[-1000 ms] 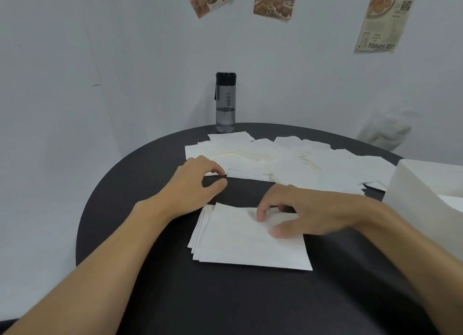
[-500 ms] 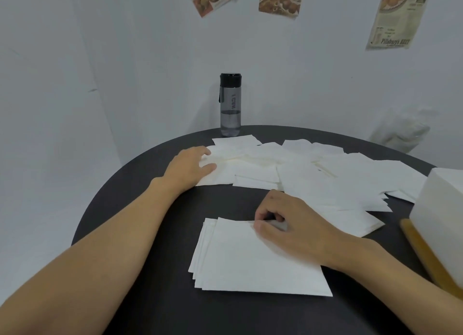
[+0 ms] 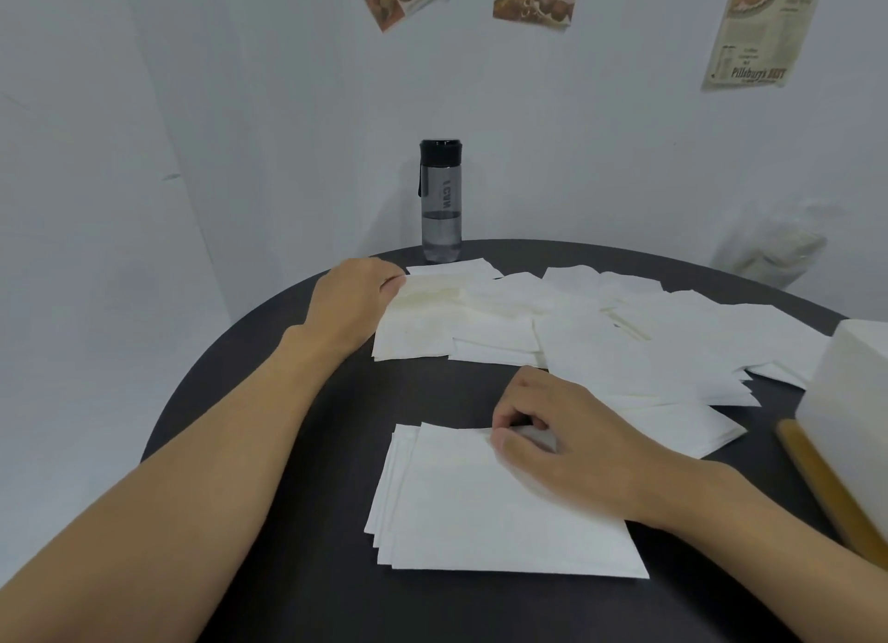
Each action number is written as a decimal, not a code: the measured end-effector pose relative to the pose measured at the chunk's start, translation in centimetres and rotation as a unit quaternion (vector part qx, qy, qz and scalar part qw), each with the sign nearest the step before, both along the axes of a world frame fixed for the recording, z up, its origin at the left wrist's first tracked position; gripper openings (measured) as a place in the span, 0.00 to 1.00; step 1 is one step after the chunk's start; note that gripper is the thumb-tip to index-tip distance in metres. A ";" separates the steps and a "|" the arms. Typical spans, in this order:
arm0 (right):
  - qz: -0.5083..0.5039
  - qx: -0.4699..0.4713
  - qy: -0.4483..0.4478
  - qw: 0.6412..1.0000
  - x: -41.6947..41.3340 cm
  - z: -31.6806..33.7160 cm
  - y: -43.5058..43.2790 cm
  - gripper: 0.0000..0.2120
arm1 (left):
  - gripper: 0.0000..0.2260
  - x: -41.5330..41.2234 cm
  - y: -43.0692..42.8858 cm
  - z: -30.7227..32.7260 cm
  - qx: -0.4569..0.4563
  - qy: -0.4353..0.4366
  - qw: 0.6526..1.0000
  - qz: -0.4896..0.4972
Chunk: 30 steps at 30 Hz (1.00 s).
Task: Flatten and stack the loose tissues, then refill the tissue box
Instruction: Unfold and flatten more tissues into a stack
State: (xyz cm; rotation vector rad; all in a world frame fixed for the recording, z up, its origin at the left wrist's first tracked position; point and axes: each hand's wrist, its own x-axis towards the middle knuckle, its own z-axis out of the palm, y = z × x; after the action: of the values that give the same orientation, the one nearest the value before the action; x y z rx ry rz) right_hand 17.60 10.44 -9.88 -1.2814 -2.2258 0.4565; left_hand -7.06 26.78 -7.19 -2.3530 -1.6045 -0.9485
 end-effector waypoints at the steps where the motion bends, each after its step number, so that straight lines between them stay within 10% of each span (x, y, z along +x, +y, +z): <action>1: 0.001 0.001 -0.003 1.000 0.0 0.1 -0.1 0.10 | 0.12 0.1 -0.4 0.4 0.018 0.003 1.000 -0.003; 8: -0.100 0.150 0.112 0.977 0.2 2.7 -0.8 0.02 | 0.10 1.2 -5.1 4.0 0.092 -0.042 0.994 -0.043; 15: -0.185 0.052 0.281 0.940 3.2 6.1 -1.4 0.34 | 0.06 3.2 -12.7 5.8 -0.022 -0.201 0.958 -0.205; 20: -0.087 -0.033 0.338 0.937 3.8 7.4 -2.0 0.12 | 0.09 3.9 -15.1 4.8 -0.102 -0.291 0.917 -0.252; 30: -0.070 -0.215 -0.066 0.972 4.6 6.2 -2.3 0.12 | 0.03 3.0 -14.4 2.4 -0.326 -0.143 0.907 -0.226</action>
State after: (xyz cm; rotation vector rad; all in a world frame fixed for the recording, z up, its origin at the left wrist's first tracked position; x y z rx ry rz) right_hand 22.22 8.11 -3.66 -1.7194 -2.1966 0.8553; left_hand -4.06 12.39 -4.83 -3.2876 -1.7106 -0.9783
